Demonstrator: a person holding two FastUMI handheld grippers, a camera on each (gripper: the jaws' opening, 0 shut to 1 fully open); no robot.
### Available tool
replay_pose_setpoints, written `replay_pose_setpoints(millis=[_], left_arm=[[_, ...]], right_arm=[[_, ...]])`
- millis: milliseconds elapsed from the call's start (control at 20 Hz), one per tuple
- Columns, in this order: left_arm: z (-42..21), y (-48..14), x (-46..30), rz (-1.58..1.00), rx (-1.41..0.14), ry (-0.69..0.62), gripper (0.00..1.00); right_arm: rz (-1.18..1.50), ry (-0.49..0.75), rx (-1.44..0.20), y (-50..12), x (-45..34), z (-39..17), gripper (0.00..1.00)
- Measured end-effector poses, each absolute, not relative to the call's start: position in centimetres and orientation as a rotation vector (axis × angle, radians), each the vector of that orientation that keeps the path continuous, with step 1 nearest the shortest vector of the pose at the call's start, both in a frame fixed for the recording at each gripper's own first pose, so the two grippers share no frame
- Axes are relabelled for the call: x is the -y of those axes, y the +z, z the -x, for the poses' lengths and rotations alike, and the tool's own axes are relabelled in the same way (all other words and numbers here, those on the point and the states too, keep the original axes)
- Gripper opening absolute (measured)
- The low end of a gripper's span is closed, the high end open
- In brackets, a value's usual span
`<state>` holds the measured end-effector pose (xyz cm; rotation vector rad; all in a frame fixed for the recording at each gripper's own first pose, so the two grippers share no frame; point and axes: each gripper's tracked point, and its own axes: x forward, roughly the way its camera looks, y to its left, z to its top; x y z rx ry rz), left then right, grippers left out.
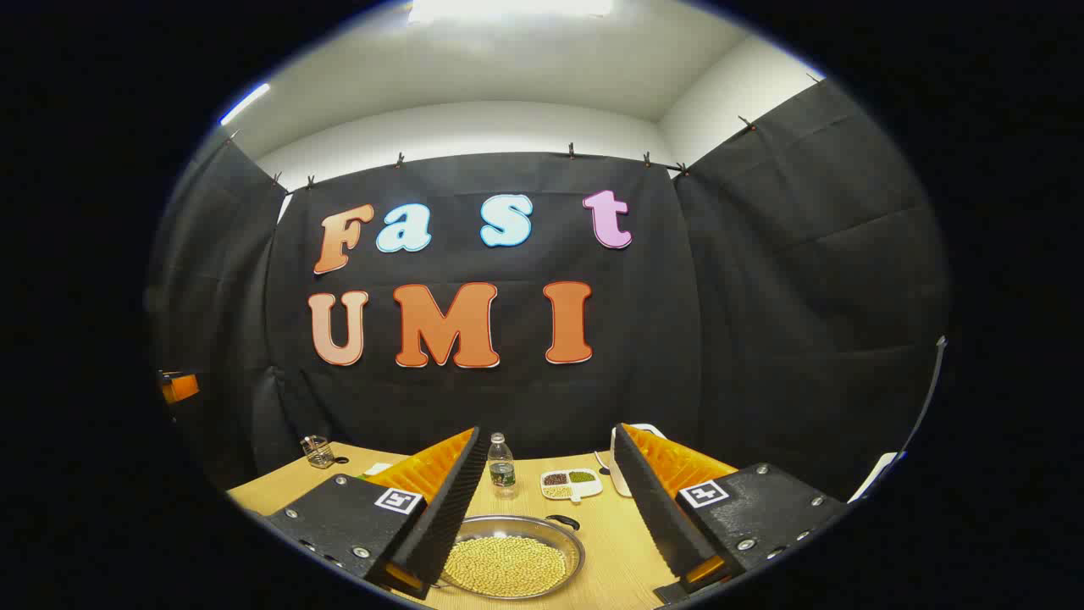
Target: First push the handle of the pot to place it horizontally, then grasp the pot with both hands and set it on the induction cooktop.
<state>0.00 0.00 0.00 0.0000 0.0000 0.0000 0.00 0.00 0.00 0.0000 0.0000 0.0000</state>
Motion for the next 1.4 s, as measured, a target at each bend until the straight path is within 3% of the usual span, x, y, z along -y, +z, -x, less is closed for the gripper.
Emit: replay_pose_setpoints(millis=[650,700,850,900,950,1000,1050,1200,1400], left_arm=[[0.8,0.1,-0.8,0.003,0.013,0.011,0.97],[0.8,0.1,-0.9,0.003,0.015,0.014,0.97],[1.0,0.2,-0.8,0.004,0.018,0.014,0.97],[1.1,0.1,-0.6,0.003,0.017,0.009,0.97],[1.2,0.1,-0.4,0.0,0.017,0.006,0.97],[1.2,-0.1,-0.5,-0.002,0.016,0.004,0.97],[1.2,-0.1,-0.5,-0.002,0.015,0.001,0.97],[1.4,-0.4,-0.5,-0.002,0.006,0.0,0.97],[1.6,-0.8,-0.1,0.008,-0.009,-0.022,0.97]], right_arm=[[0.012,0.026,-0.01,-0.5,-0.7,-0.2,0.94],[0.018,0.026,-0.011,-0.7,-0.9,-0.2,1.0],[0.049,0.038,-0.024,-1.6,-1.2,0.1,0.87],[0.063,0.042,-0.035,-2.2,-1.3,0.1,0.7],[0.067,0.05,-0.044,-2.8,-1.4,0.3,0.7],[0.063,0.06,-0.052,-3.4,-1.7,0.6,0.57],[0.054,0.071,-0.065,-4.1,-1.9,0.9,0.55],[0.032,0.082,-0.101,-6.5,-2.1,1.2,0.29],[-0.009,0.102,-0.162,-9.9,-2.7,1.6,0.13]])
